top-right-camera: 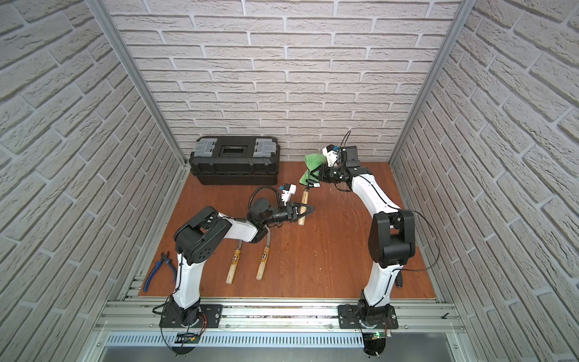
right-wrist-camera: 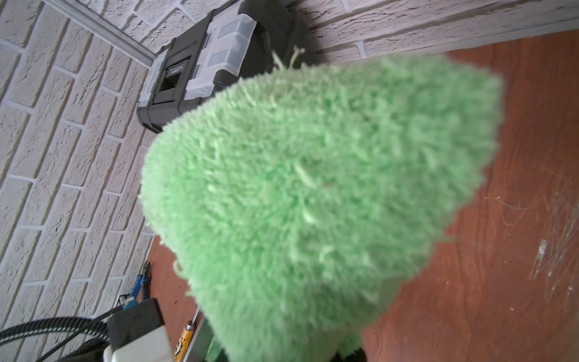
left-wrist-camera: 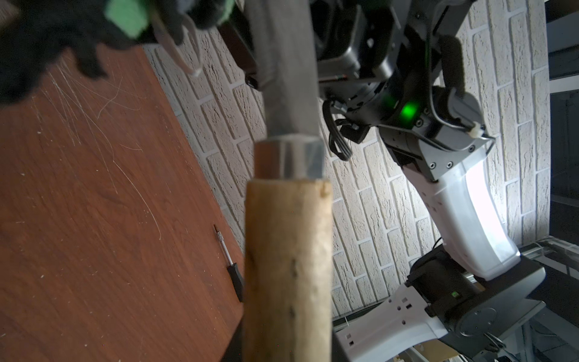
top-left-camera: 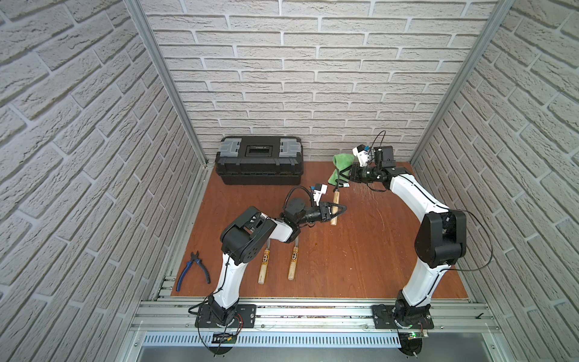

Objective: Wipe small sickles with rags
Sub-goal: Wipe the small sickle.

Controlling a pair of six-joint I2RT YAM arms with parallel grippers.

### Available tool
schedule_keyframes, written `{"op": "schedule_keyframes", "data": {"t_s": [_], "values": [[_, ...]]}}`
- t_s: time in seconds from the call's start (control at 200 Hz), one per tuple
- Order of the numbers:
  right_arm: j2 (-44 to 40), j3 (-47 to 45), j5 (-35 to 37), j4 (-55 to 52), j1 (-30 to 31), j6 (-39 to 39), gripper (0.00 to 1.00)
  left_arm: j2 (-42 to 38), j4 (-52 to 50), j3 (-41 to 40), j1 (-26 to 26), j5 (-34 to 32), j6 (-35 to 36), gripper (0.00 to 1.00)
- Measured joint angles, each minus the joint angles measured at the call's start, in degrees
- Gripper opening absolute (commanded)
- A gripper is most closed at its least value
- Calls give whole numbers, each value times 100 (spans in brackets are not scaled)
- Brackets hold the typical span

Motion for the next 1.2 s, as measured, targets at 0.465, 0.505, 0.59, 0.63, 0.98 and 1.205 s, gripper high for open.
{"op": "schedule_keyframes", "data": {"t_s": [0.465,0.505,0.59,0.63,0.98,1.205], "values": [[-911,-468,-129,-334,107,-737,3,2,157,142,197,249,33,0],[-1010,-568,-131,-372,133,-765,3,2,140,166,221,282,15,0],[-1239,-772,-127,-476,203,-841,3,2,70,229,284,321,-20,0],[-1368,-872,-131,-516,227,-863,3,2,63,238,319,321,-26,0],[-2321,-1233,535,-1502,337,-1069,3,4,31,289,433,326,-28,0],[-2492,-750,1237,-2562,337,-1241,3,4,20,205,610,323,11,0]]}}
